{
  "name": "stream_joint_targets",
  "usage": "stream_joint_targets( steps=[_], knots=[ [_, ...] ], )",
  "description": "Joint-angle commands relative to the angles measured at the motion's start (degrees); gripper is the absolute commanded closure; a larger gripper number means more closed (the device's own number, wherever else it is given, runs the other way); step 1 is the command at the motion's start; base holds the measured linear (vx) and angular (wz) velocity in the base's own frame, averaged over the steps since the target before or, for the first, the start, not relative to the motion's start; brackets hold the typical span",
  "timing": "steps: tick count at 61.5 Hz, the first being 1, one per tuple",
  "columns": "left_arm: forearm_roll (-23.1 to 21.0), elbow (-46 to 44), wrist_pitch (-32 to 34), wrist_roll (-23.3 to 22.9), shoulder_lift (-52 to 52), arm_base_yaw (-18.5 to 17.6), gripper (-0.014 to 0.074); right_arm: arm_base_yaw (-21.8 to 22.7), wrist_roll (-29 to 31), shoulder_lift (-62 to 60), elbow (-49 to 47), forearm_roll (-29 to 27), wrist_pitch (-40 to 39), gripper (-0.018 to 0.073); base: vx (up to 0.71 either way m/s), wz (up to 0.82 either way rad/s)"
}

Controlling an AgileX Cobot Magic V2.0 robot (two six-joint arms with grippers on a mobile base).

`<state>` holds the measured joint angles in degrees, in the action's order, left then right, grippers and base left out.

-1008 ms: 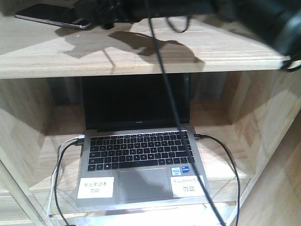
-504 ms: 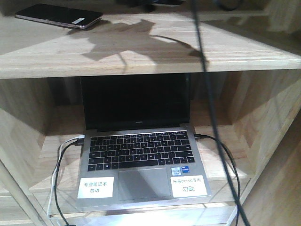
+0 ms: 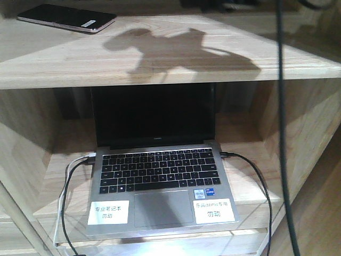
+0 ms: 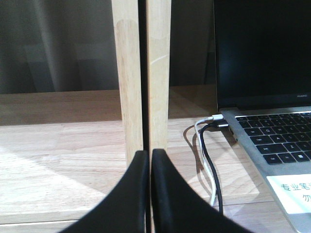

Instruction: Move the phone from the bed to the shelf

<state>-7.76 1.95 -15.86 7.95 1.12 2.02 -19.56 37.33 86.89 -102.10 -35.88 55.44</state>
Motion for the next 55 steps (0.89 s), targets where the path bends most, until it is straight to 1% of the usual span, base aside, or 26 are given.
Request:
stream_joint_targets(
  steps=[1,7,13,26,33,49,55],
  knots=[
    [-0.55,0.13,4.19,-0.22,0.39,0.11,0.0596,0.25,2.71,-7.36,7.3,-2.82,-8.67,0.0573,0.0,0.0],
    [-0.55,0.13,4.19,-0.22,0.39,0.11,0.0596,0.25,3.99,-13.53,17.7,-3.14,-14.82,0.057,0.0,0.0],
    [-0.55,0.13,4.19,-0.22,0.39,0.11,0.0596,0.18,3.99,-20.07,27.48,-3.49,-21.64,0.0569,0.0,0.0],
    [-0.55,0.13,4.19,-0.22,0.39,0.11,0.0596,0.18,3.81,-35.22,44.84,-3.75,-30.56,0.0568,0.0,0.0],
    [-0.55,0.13,4.19,-0.22,0.39,0.11,0.0596,0.18,3.59,-43.13,51.66,-3.8,-32.66,0.0568,0.0,0.0],
    [-0.55,0.13,4.19,-0.22,0.39,0.11,0.0596,0.18,3.59,-61.84,63.76,-3.75,-32.56,0.0565,0.0,0.0],
    [-0.55,0.13,4.19,-0.22,0.39,0.11,0.0596,0.18,3.59,-67.04,67.3,-3.75,-32.56,0.0565,0.0,0.0]
  ],
)
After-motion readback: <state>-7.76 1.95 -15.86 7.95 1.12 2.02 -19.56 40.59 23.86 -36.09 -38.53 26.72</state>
